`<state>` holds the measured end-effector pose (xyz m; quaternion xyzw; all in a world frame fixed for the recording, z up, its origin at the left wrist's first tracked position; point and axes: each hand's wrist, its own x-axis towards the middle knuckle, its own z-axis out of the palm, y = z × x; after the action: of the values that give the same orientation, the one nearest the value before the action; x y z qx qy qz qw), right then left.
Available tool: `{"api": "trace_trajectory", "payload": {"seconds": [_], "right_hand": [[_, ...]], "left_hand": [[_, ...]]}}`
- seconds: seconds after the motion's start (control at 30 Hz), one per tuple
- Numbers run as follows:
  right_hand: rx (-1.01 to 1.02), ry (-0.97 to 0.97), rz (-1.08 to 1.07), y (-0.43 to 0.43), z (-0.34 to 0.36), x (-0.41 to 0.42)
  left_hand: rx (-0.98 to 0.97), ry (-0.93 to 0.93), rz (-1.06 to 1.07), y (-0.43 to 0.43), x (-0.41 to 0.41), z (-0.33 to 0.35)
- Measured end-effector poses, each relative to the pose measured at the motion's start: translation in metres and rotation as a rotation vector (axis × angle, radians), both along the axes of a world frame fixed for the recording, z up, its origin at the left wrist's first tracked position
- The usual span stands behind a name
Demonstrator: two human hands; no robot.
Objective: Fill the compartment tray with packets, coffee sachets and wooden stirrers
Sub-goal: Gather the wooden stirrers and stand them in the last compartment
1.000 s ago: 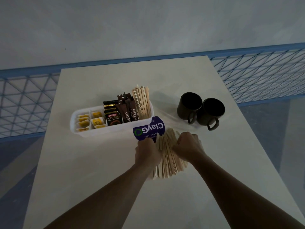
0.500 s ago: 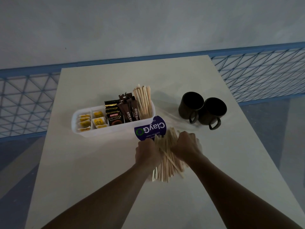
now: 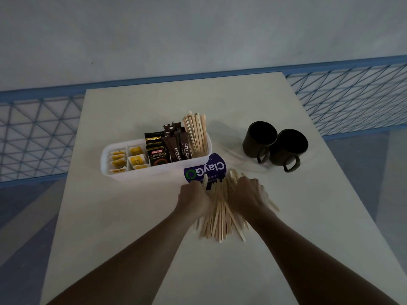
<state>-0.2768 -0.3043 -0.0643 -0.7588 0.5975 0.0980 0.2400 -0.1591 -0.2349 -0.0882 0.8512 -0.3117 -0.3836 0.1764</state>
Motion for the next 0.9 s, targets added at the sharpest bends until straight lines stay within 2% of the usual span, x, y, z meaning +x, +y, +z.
{"api": "trace_trajectory", "payload": {"seconds": [0.33,0.47,0.7,0.9], "right_hand": [[0.139,-0.155,-0.091,-0.012,0.006,-0.007],[0.118,-0.143,-0.112,-0.018,0.003,-0.011],[0.028,-0.009,-0.084,-0.014,-0.002,-0.020],[0.028,-0.088,-0.127,-0.014,-0.007,-0.011]], "left_hand": [[0.028,0.084,-0.020,0.002,-0.001,0.010],[0.011,-0.007,-0.053,0.005,-0.010,0.006],[0.089,-0.234,-0.076,0.005,-0.028,0.010],[0.083,-0.245,-0.081,0.003,-0.024,0.012]]}}
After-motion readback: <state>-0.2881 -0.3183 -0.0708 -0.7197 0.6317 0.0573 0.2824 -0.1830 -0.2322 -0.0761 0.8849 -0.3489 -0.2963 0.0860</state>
